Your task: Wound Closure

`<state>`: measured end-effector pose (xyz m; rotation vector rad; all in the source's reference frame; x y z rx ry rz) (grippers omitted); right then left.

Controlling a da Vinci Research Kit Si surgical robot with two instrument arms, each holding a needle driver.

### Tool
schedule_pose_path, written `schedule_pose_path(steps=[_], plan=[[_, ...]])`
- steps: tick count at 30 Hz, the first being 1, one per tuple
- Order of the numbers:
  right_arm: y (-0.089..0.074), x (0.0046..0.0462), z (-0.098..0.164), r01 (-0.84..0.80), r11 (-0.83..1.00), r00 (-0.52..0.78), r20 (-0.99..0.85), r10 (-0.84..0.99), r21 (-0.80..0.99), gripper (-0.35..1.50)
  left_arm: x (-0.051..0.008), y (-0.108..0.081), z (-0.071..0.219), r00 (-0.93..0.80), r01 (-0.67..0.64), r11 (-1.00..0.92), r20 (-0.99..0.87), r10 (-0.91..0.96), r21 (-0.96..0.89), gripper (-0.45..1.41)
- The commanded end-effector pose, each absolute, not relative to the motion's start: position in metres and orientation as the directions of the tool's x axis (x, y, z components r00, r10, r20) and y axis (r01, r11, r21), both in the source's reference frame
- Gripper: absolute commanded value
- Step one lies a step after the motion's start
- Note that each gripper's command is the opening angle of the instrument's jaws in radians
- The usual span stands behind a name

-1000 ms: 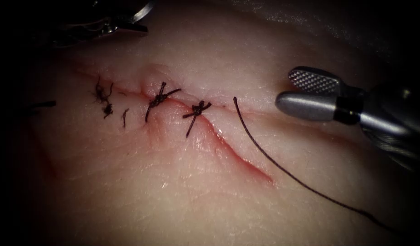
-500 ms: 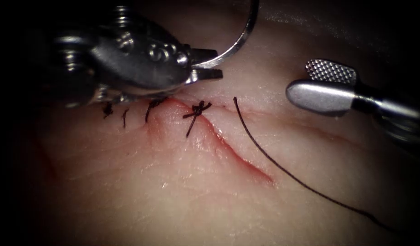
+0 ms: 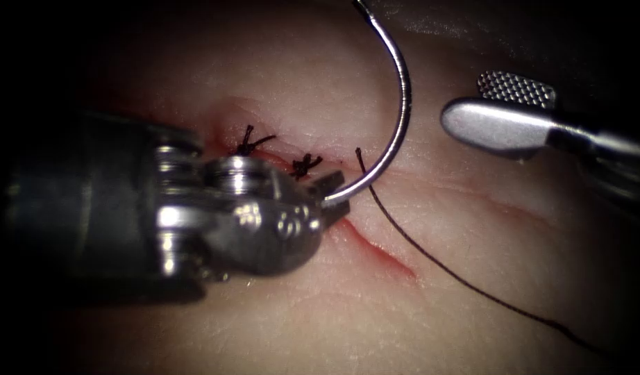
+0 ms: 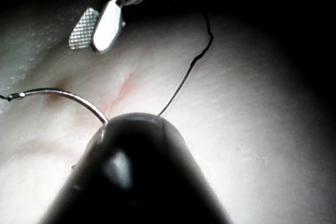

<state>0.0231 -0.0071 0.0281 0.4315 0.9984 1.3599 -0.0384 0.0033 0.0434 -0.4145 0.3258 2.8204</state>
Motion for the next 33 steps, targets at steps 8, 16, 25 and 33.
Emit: schedule_pose_path(steps=[8,16,25,33], plan=[[-0.007,0.0245,0.0294,-0.72,0.246,-0.022,-0.375,0.927,0.649,1.08,-0.0402,0.003,0.0433,-0.949,-0.231,-0.93,-0.278,0.151,0.287,-0.45],[-0.007,0.0253,0.0293,-0.804,0.3,0.065,-0.426,0.902,0.513,1.06,-0.0412,0.0024,0.0434,-0.964,-0.219,-0.903,-0.227,0.141,0.369,-0.45],[-0.0074,0.0268,0.0296,-0.817,0.329,0.1,-0.446,0.889,0.473,0.74,-0.0412,0.0022,0.0434,-0.974,-0.197,-0.894,-0.181,0.133,0.403,-0.45],[-0.0072,0.0281,0.0308,-0.824,0.366,0.135,-0.479,0.868,0.433,0.32,-0.0414,0.0021,0.0432,-0.978,-0.17,-0.894,-0.183,0.101,0.414,-0.45]])
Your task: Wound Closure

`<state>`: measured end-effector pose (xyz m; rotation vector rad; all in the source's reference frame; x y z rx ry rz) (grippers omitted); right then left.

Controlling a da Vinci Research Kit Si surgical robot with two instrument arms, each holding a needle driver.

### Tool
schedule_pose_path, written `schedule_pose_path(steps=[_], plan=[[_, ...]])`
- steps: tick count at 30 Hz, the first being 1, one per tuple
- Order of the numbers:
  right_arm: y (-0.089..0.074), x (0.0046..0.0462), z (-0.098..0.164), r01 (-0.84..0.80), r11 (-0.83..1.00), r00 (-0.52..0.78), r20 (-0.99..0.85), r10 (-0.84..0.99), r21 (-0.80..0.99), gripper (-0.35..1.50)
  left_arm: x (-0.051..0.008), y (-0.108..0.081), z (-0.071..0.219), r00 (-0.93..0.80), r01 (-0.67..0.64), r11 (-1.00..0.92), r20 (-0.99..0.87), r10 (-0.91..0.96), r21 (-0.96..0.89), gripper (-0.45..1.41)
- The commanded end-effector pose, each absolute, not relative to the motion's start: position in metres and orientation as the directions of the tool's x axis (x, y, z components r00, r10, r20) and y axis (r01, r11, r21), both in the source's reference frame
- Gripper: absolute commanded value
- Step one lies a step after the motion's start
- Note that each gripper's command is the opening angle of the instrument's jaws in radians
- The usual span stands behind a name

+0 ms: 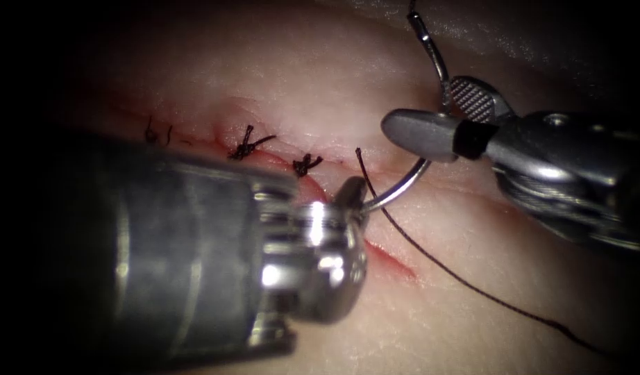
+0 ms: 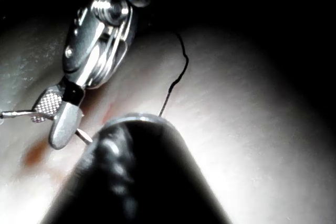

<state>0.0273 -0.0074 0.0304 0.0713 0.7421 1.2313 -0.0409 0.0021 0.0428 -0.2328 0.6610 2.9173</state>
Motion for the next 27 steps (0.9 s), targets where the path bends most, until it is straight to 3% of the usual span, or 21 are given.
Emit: schedule_pose_path(steps=[1,2,6,7,8,10,11,13,15,22,24,27], plan=[[-0.0072,0.0281,0.0308,-0.821,0.374,0.133,-0.493,0.86,0.431,-0.08,-0.0414,0.0021,0.0432,-0.978,-0.17,-0.894,-0.183,0.101,0.414,-0.45],[-0.0071,0.028,0.0308,-0.816,0.387,0.131,-0.515,0.847,0.429,-0.35,-0.0414,0.002,0.0432,-0.979,-0.164,-0.895,-0.183,0.095,0.414,-0.45],[-0.0072,0.0277,0.0303,-0.846,0.391,0.14,-0.557,0.819,0.361,-0.35,-0.0413,0.0021,0.0433,-0.979,-0.151,-0.898,-0.188,0.078,0.413,-0.45],[-0.0072,0.0276,0.0302,-0.851,0.395,0.147,-0.566,0.811,0.345,-0.35,-0.0413,0.0021,0.0433,-0.979,-0.145,-0.9,-0.193,0.069,0.412,-0.33],[-0.0071,0.0274,0.0299,-0.853,0.411,0.163,-0.583,0.796,0.322,-0.35,-0.0413,0.0021,0.0433,-0.977,-0.143,-0.901,-0.203,0.063,0.409,-0.01],[-0.007,0.0271,0.0295,-0.847,0.443,0.187,-0.615,0.766,0.295,-0.35,-0.0413,0.0022,0.0433,-0.973,-0.14,-0.905,-0.226,0.051,0.401,0.2],[-0.0068,0.0269,0.0293,-0.84,0.463,0.203,-0.627,0.752,0.284,-0.35,-0.0413,0.0023,0.0433,-0.969,-0.138,-0.908,-0.244,0.041,0.396,0.46],[-0.0066,0.0265,0.029,-0.828,0.489,0.219,-0.644,0.733,0.275,-0.35,-0.0413,0.0025,0.0432,-0.94,-0.201,-0.926,-0.329,0.091,0.319,0.73],[-0.0064,0.0262,0.0289,-0.816,0.506,0.222,-0.656,0.721,0.28,-0.35,-0.0412,0.0027,0.0429,-0.899,-0.233,-0.95,-0.419,0.128,0.209,0.86],[-0.0063,0.0258,0.0292,-0.732,0.571,0.213,-0.671,0.71,0.372,-0.35,-0.0405,0.0044,0.0412,-0.713,-0.391,-0.908,-0.576,0.401,-0.149,0.96],[-0.0061,0.0257,0.0295,-0.669,0.611,0.211,-0.68,0.702,0.423,-0.35,-0.0402,0.0051,0.0407,-0.646,-0.414,-0.868,-0.583,0.493,-0.276,0.62],[-0.0061,0.0257,0.0299,-0.587,0.649,0.181,-0.704,0.687,0.483,-0.35,-0.0394,0.006,0.0403,-0.53,-0.379,-0.78,-0.574,0.624,-0.498,0.62]])
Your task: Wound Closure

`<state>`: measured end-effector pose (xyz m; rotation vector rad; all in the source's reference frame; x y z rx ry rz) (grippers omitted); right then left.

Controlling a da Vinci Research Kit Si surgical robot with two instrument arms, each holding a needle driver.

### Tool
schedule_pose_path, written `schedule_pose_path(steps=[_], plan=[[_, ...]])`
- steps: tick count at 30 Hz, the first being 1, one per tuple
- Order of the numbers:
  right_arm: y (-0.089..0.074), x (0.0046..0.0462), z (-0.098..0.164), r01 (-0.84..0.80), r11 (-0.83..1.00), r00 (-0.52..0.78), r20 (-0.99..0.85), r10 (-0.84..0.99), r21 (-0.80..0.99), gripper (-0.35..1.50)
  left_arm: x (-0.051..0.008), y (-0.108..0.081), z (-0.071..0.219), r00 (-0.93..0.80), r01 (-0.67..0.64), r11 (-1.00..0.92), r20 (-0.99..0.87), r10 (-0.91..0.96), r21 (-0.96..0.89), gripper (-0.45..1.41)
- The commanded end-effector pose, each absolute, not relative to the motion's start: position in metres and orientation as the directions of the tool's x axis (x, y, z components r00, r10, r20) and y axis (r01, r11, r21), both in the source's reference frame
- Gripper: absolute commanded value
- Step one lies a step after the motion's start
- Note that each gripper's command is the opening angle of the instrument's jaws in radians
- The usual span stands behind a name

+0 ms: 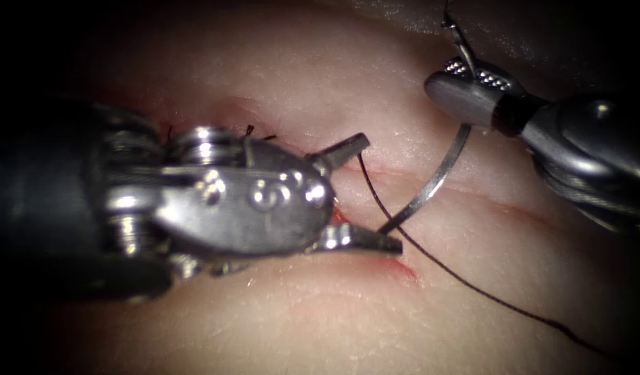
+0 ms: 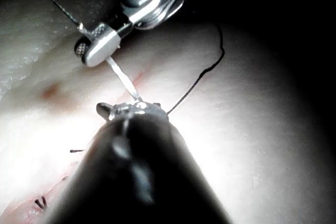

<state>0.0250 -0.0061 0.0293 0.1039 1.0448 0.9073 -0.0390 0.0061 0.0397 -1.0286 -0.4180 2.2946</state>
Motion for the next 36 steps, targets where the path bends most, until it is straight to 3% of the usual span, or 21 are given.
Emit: schedule_pose_path(steps=[1,6,19,36], plan=[[-0.0061,0.0257,0.0301,-0.567,0.659,0.178,-0.708,0.684,0.494,-0.35,-0.0392,0.0061,0.0403,-0.49,-0.363,-0.748,-0.569,0.66,-0.555,0.62],[-0.0061,0.0256,0.0307,-0.469,0.7,0.145,-0.735,0.663,0.539,-0.35,-0.038,0.0066,0.0412,-0.374,-0.287,-0.637,-0.529,0.762,-0.715,0.62],[-0.0064,0.0279,0.0303,-0.234,0.789,0.018,-0.809,0.588,0.568,-0.35,-0.037,0.0067,0.0456,-0.251,-0.269,-0.447,-0.386,0.888,-0.853,0.66],[-0.007,0.0287,0.0302,-0.193,0.835,0.018,-0.849,0.528,0.515,-0.35,-0.0361,0.0064,0.0452,-0.165,-0.122,-0.349,-0.328,0.93,-0.929,0.62]])
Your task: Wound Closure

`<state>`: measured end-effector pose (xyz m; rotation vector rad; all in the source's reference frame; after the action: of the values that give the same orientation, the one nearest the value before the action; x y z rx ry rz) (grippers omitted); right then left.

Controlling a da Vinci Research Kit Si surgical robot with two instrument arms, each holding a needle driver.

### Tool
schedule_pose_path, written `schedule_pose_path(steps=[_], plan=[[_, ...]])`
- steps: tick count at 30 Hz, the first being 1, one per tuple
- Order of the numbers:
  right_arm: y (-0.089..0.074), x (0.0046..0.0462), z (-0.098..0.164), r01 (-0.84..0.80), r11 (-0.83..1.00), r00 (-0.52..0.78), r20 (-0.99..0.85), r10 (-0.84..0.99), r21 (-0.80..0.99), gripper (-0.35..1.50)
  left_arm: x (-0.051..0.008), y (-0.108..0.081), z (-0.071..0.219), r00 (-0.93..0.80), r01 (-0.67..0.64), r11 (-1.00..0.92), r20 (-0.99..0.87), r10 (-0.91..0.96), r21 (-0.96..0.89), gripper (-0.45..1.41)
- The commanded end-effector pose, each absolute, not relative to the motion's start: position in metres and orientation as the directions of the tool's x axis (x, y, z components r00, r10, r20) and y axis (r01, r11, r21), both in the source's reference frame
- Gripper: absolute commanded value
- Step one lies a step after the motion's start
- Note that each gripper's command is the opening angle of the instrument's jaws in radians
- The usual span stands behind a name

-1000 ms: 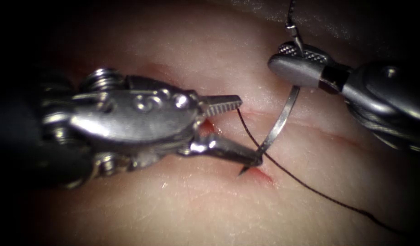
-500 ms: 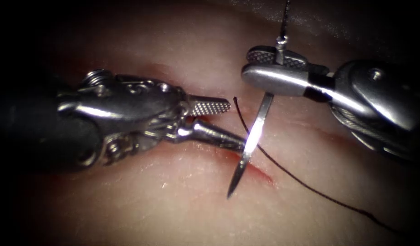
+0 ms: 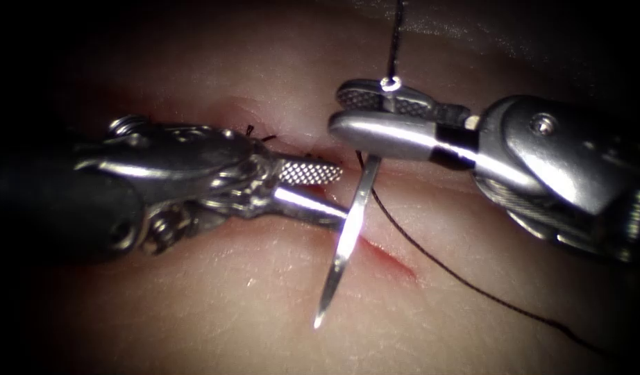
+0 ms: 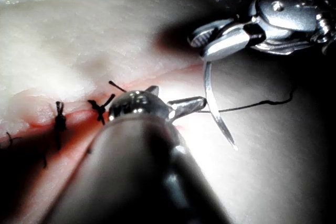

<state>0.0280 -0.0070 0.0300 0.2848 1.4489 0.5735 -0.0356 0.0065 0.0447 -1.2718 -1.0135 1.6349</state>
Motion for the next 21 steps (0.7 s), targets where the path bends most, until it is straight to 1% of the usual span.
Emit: schedule_pose_path(steps=[1,5,13,17,21], plan=[[-0.007,0.0286,0.0302,-0.192,0.835,0.018,-0.849,0.528,0.515,-0.35,-0.036,0.0064,0.0452,-0.165,-0.123,-0.35,-0.329,0.93,-0.929,0.62],[-0.0072,0.0282,0.0299,-0.185,0.836,0.018,-0.848,0.529,0.517,-0.35,-0.0355,0.0065,0.0453,-0.161,-0.129,-0.353,-0.332,0.929,-0.927,0.59],[-0.0071,0.028,0.0299,-0.188,0.841,0.02,-0.854,0.519,0.507,-0.35,-0.0355,0.0064,0.0451,-0.123,-0.119,-0.332,-0.318,0.94,-0.936,0.59],[-0.0072,0.0286,0.03,-0.192,0.842,0.017,-0.856,0.517,0.505,-0.35,-0.0365,0.0059,0.0449,-0.136,-0.097,-0.319,-0.305,0.943,-0.943,0.61],[-0.0074,0.029,0.03,-0.193,0.845,0.009,-0.86,0.51,0.499,-0.35,-0.0372,0.0057,0.0446,-0.096,-0.04,-0.289,-0.284,0.954,-0.956,0.61]])
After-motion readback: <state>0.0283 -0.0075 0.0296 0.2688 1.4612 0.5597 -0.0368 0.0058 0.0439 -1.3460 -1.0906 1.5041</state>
